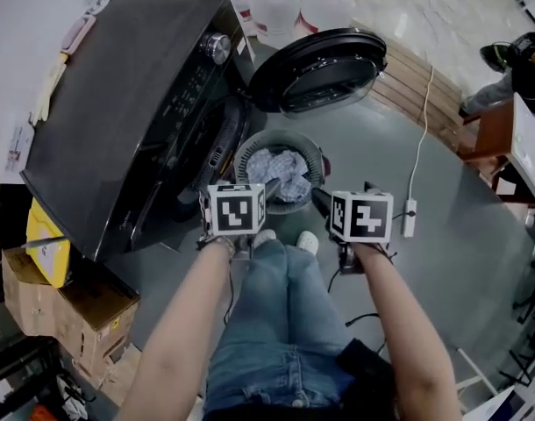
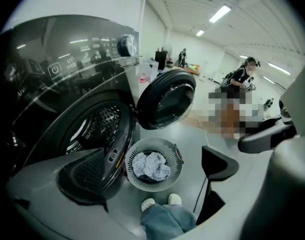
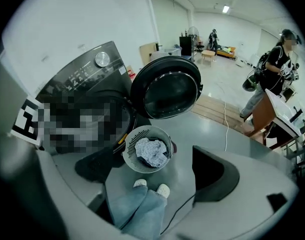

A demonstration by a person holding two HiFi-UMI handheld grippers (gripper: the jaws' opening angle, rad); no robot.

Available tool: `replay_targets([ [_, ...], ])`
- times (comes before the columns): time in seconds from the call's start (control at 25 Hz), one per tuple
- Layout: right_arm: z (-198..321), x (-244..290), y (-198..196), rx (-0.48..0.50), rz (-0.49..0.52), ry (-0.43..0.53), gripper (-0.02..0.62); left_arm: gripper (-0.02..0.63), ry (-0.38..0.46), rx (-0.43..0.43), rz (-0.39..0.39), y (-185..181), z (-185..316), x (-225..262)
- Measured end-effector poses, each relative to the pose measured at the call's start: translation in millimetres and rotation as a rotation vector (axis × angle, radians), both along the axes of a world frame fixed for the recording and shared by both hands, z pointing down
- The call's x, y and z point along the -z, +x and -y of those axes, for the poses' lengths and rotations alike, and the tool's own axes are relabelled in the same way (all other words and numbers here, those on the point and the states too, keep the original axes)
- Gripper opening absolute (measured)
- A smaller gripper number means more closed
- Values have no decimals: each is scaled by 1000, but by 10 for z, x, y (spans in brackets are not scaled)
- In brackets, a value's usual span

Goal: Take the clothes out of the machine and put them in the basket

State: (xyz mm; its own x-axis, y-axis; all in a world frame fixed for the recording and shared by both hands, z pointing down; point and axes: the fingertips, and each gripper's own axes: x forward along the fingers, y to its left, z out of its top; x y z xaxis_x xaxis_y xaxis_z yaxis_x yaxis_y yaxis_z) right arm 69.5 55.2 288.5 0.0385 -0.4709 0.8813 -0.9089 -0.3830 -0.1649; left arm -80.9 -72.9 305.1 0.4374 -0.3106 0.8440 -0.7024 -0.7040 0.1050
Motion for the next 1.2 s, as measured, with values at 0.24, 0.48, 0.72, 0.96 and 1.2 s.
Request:
replay_targets([
  [0.24, -157, 459, -144, 4, 57, -72, 494, 574, 20, -1, -17, -96, -38, 492],
  [0.48, -24, 1077, -287, -25, 98, 27, 494, 574, 89, -39, -66, -93, 7, 1084],
  [0.72, 51, 1539, -284, -29, 79, 107, 494, 574, 140, -9, -164, -124, 76, 1637],
  [0.96, 232, 1920, -218, 34, 51, 218, 494, 574, 170, 41, -261, -143, 140, 2057],
  [1.2, 286, 2333, -173, 103, -17, 309, 417, 574, 285, 17, -307, -117, 259, 2461],
])
